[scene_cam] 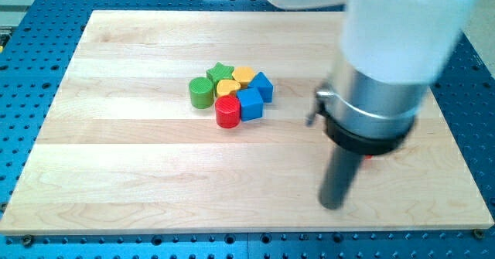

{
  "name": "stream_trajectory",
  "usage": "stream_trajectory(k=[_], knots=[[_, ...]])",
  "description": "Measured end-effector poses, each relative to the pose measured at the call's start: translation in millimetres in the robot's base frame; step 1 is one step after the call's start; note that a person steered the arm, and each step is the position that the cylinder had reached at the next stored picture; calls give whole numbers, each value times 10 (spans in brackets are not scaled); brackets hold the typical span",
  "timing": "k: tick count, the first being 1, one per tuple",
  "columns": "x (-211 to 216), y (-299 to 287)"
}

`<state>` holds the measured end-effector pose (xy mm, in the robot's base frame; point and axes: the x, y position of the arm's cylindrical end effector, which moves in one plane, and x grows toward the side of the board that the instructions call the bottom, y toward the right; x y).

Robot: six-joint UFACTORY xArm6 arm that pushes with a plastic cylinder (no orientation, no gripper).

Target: Place the red star diagonally to the bottom left of the yellow heart

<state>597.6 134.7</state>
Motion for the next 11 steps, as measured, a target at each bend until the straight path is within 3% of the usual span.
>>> stream_trajectory(k=[1,2,4,6,7,9,10,11], knots=[[-449,735],[-926,970],[-539,-482],[-419,-1645],[-142,-1705],[-495,-1994],[-300,-2227],[-584,-2206]])
